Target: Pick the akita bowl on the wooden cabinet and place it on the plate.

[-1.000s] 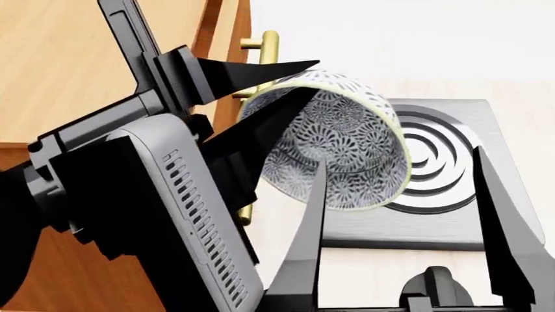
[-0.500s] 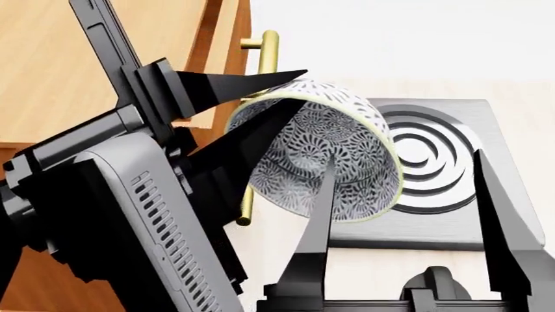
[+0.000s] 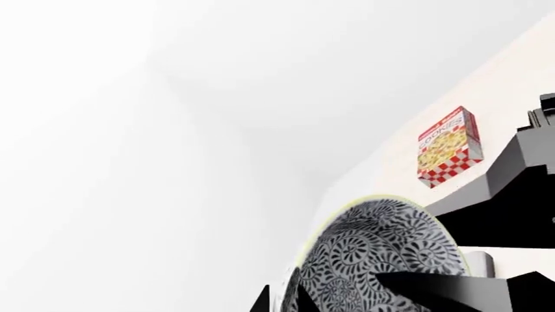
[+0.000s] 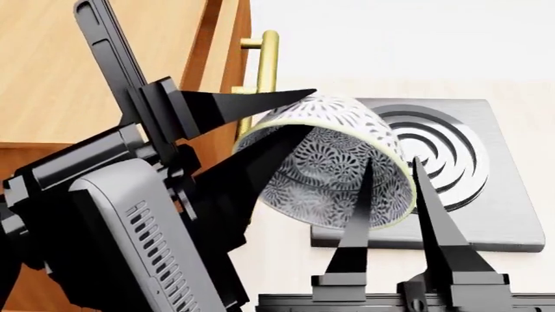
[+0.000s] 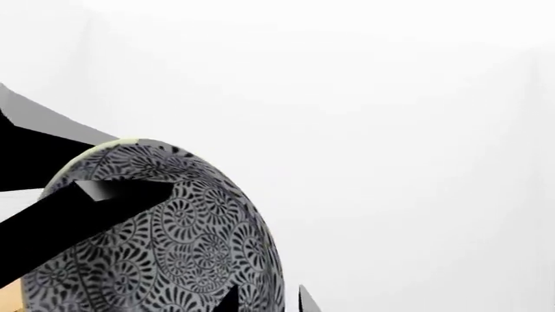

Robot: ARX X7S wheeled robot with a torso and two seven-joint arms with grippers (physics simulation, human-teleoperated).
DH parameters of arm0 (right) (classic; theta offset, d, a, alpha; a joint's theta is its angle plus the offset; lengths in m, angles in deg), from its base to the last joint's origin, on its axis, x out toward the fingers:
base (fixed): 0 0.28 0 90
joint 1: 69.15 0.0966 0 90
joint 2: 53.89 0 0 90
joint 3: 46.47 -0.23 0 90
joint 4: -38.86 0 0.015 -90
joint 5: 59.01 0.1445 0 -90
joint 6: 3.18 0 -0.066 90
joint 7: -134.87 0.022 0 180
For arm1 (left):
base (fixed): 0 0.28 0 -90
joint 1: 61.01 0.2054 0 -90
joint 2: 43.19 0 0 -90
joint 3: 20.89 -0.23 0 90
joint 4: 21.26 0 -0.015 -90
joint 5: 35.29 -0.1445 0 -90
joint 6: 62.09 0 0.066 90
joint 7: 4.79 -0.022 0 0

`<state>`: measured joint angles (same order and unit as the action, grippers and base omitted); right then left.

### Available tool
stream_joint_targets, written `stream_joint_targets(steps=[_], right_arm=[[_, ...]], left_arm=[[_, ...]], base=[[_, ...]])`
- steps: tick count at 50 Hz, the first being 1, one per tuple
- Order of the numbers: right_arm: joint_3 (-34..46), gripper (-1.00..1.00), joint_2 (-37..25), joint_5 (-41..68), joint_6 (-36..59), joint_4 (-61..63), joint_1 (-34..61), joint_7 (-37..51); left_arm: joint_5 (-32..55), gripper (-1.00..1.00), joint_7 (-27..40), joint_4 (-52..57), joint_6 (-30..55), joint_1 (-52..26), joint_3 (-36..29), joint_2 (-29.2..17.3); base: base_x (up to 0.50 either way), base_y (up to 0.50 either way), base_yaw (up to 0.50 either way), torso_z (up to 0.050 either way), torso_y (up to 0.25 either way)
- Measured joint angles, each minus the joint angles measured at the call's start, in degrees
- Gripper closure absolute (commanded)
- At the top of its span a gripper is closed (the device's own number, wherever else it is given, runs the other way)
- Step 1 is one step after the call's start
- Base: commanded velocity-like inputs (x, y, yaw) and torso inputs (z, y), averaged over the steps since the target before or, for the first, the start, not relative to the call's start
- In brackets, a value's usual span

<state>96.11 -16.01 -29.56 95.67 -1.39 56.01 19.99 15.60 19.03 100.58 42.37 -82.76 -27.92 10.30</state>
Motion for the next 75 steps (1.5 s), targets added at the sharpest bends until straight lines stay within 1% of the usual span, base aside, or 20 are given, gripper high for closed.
stream_joint_targets(steps=[20, 21, 48, 63, 66, 75], right_arm=[[-1.01, 1.0, 0.5, 2.36, 4.87, 1.37, 1.4, 3.45], [-1.04, 1.0, 0.48, 2.51, 4.96, 1.47, 1.39, 3.62], [-5.92, 1.0, -2.33, 4.27, 5.91, 2.19, -1.03, 12.66], [-10.05, 1.0, -5.53, 4.74, 4.36, 4.02, -3.85, 18.48], [-12.37, 1.0, -6.04, 6.08, 4.78, 4.39, -5.17, 20.08], [-23.14, 1.0, -5.12, 9.5, 11.6, 7.25, -10.08, 22.7]], left_arm=[[0.6, 1.0, 0.83, -0.44, 0.54, 1.48, -0.14, 0.11], [0.68, -1.0, 0.91, -0.48, 0.62, 1.55, -0.13, 0.18], [0.26, -1.0, 0.29, -1.78, 2.79, 1.89, -0.49, 0.66], [-0.03, -1.0, 0.81, -1.48, 3.07, 2.27, -0.14, 0.51], [-0.11, -1.0, 0.93, -1.47, 3.05, 2.39, -0.05, 0.51], [-0.32, -1.0, 2.21, -1.77, 2.89, 3.18, 0.47, 0.79]], base=[[0.0, 0.0, 0.0, 0.001, 0.001], [0.0, 0.0, 0.0, 0.0, 0.0], [0.0, 0.0, 0.0, 0.0, 0.0], [0.0, 0.0, 0.0, 0.0, 0.001], [0.0, 0.0, 0.0, 0.0, 0.0], [0.0, 0.0, 0.0, 0.0, 0.0]])
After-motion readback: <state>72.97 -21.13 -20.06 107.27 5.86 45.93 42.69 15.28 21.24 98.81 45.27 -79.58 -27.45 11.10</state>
